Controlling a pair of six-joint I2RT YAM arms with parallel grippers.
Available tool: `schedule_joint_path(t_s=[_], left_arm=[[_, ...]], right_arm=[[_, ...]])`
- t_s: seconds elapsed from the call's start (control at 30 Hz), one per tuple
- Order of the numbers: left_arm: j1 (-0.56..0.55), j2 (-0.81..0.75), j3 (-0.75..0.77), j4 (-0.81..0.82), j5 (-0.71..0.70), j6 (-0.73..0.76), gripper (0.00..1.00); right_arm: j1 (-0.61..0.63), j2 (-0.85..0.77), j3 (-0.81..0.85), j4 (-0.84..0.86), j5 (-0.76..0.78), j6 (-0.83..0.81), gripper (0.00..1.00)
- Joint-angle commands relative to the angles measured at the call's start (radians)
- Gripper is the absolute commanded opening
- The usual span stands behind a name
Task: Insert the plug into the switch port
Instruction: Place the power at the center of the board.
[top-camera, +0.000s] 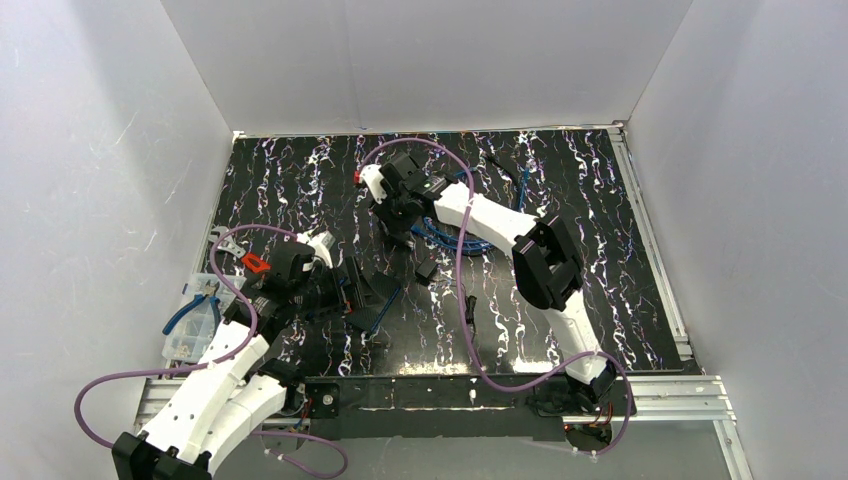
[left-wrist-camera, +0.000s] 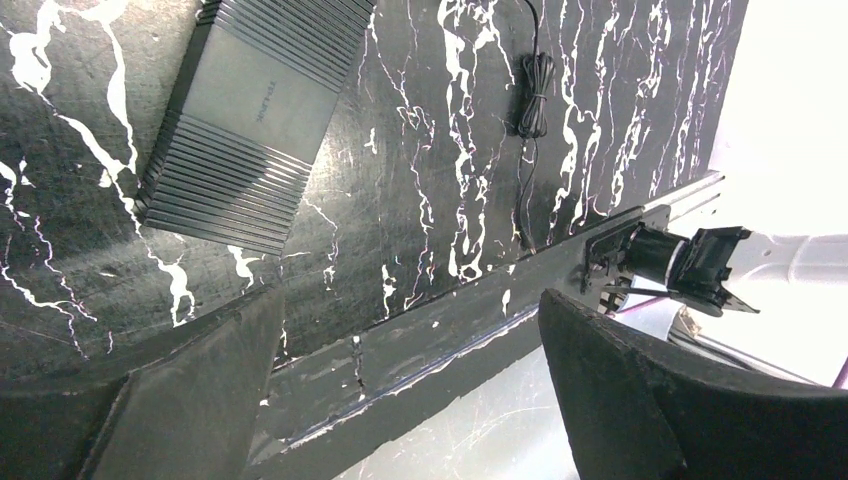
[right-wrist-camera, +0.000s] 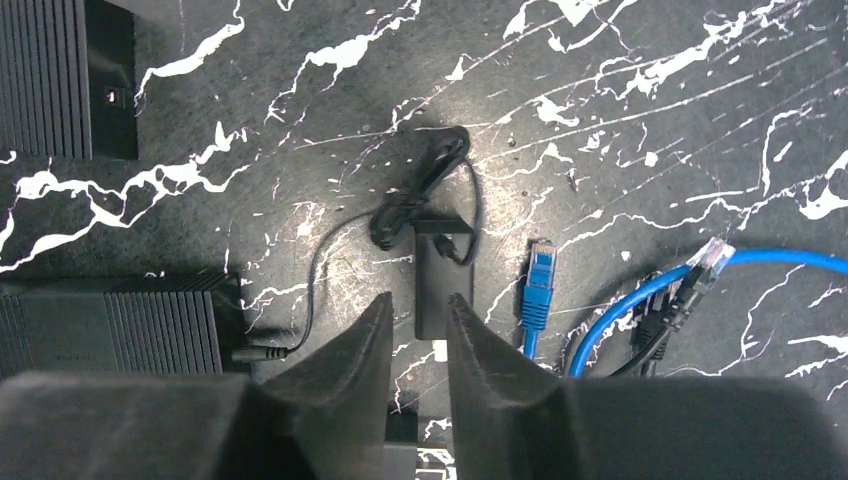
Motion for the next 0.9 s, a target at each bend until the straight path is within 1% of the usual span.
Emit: schedule_joint_path(t_s=[0.0, 0.1, 0.17, 0.23, 0.33, 0.4, 0.47, 0.53, 0.63, 0.73, 0.77, 0.87], left_arm=[[0.004, 0.002, 0.008, -0.008, -0.046, -0.004, 0.98], [0.006, 0.012, 0.011, -0.001, -0.064, -0.005, 0.98], [0.007, 0.020, 0.016, 0.005, -0.079, 0.000, 0.98], [0.008, 0.033, 0.022, 0.012, -0.096, 0.005, 0.98], [0.010, 0.057, 0.028, 0.029, -0.114, 0.010, 0.98], [0.011, 0.075, 0.032, 0.040, -0.125, 0.013, 0.98], [0.012, 0.092, 0.031, 0.056, -0.135, 0.015, 0.98], [0.016, 0.110, 0.026, 0.075, -0.152, 0.016, 0.98], [0.018, 0.147, 0.017, 0.118, -0.177, 0.016, 0.98], [0.021, 0.201, 0.019, 0.149, -0.196, 0.018, 0.98], [0.021, 0.217, 0.020, 0.157, -0.206, 0.022, 0.98], [0.021, 0.262, 0.020, 0.183, -0.225, 0.032, 0.98]], right_arm=[[0.002, -0.060, 0.005, 0.012, -0.018, 0.001, 0.37], [-0.004, -0.106, -0.021, 0.016, 0.001, 0.004, 0.45], [-0.007, -0.153, -0.069, 0.029, 0.026, 0.006, 0.51], [-0.007, -0.208, -0.134, 0.053, 0.060, 0.005, 0.52], [-0.008, -0.315, -0.253, 0.112, 0.165, -0.002, 0.53], [-0.012, -0.381, -0.345, 0.172, 0.233, -0.007, 0.56], [-0.019, -0.429, -0.422, 0.226, 0.290, -0.022, 0.63], [-0.034, -0.453, -0.458, 0.238, 0.330, -0.019, 0.66], [-0.071, -0.447, -0.442, 0.180, 0.326, 0.021, 0.65], [-0.103, -0.434, -0.406, 0.091, 0.261, 0.063, 0.59], [-0.110, -0.437, -0.406, 0.080, 0.236, 0.073, 0.57], [-0.116, -0.464, -0.452, 0.098, 0.207, 0.088, 0.57]])
